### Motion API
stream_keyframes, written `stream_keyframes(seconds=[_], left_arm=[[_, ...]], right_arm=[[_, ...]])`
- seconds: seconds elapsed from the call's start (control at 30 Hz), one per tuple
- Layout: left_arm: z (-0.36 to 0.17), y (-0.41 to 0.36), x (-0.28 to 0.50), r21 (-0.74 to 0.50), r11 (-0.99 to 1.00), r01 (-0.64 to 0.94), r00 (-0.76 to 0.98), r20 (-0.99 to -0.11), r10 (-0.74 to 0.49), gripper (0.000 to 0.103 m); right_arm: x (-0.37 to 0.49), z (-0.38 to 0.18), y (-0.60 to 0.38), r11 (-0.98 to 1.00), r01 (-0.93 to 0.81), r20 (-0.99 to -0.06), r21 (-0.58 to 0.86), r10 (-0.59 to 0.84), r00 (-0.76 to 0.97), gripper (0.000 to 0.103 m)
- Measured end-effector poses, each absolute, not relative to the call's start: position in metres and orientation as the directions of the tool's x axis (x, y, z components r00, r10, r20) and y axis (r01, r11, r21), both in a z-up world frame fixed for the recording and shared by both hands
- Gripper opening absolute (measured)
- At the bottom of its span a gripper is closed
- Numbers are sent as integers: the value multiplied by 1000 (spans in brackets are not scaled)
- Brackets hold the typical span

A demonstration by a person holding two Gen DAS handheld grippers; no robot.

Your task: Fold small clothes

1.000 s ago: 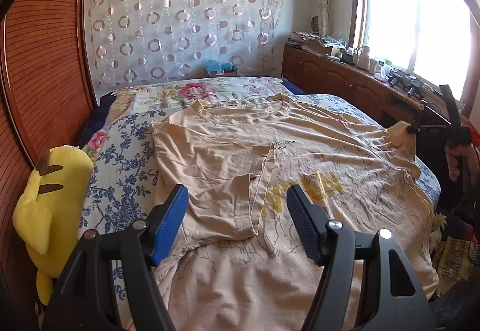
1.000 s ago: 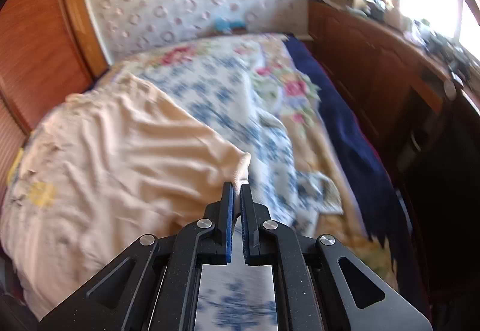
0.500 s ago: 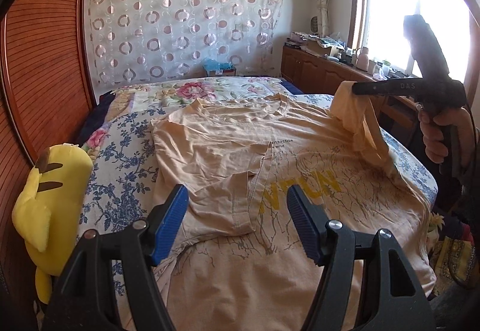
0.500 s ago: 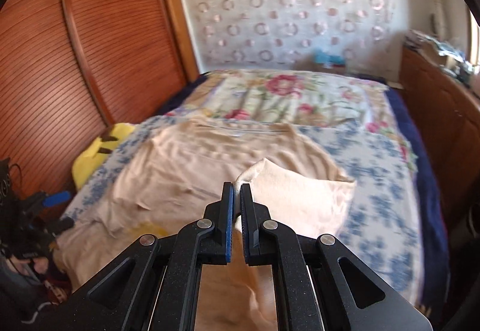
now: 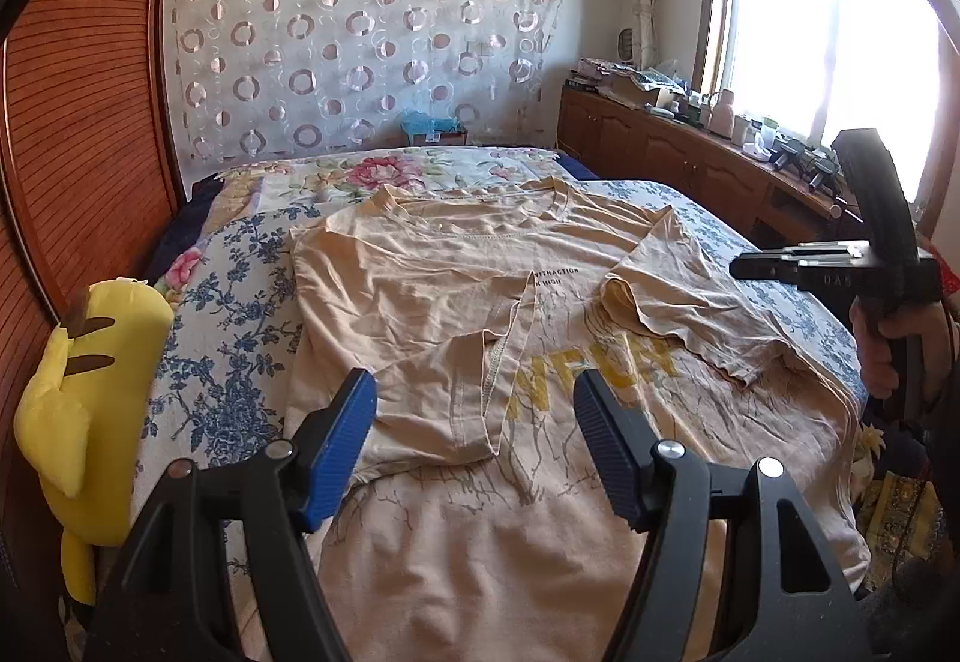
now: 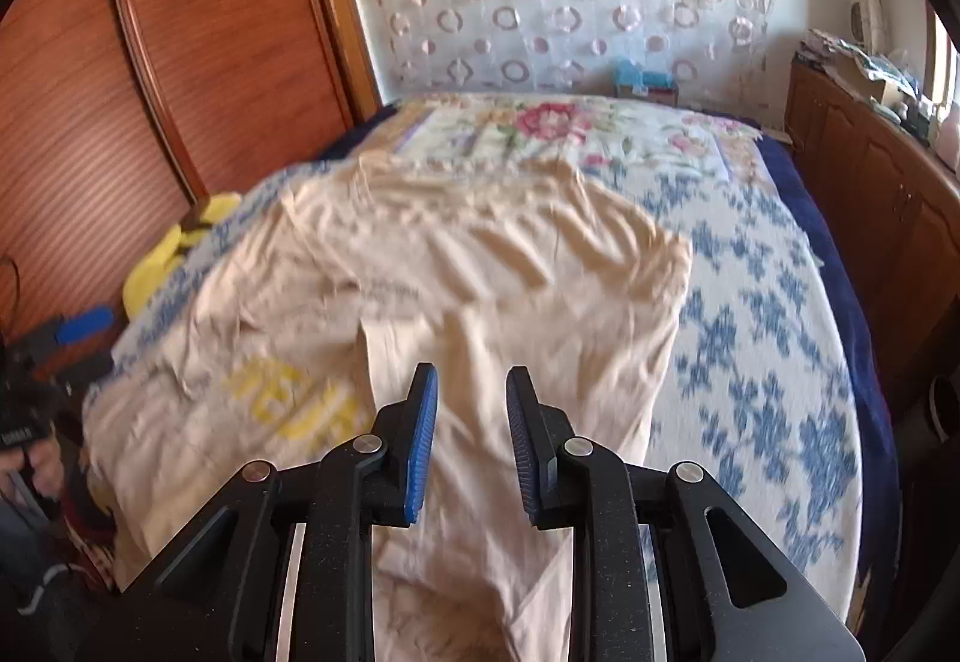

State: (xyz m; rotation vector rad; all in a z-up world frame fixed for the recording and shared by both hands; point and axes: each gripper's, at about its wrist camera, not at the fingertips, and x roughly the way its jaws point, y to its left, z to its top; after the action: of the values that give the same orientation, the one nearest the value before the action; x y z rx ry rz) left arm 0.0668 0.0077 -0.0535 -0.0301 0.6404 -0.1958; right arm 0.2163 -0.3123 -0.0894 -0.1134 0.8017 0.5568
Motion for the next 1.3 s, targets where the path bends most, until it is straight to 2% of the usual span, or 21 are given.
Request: stream_keyframes(seconds=[0.23,0.33,0.57,0.63,0.7,0.77,1.03,1.3], left_arm=[[-52,11,68,-85,983,164,788,-589,-182,68],[-52,12,69,-80,983,162,786,-591,-178,68],[-53,23,82,-51,987,151,783,-604,-151,68],[-56,27,90,-42,988,146,780,-610,-141,68],[-58,32,99,-40,989,143,773,-619,-137,68],[-60,39,111,-37,990,135,767,-628,-129,68],[-64,61,158,-34,992,122,740,-663,-113,68],[-75,83,207,-30,995,95,698,-711,-88,68]], right_arm=[[200,-116,-301,844,-531,-736,79,409,540,23],[198,-124,-293,842,-534,-745,77,405,530,27],[202,-139,-275,823,-564,-775,64,397,492,30],[206,-137,-274,817,-574,-775,63,402,488,36],[211,-134,-274,815,-577,-770,61,406,493,51],[218,-128,-275,818,-573,-764,45,398,508,55],[262,-113,-302,863,-504,-748,-20,322,580,55],[319,-125,-336,904,-427,-775,-28,250,580,55]])
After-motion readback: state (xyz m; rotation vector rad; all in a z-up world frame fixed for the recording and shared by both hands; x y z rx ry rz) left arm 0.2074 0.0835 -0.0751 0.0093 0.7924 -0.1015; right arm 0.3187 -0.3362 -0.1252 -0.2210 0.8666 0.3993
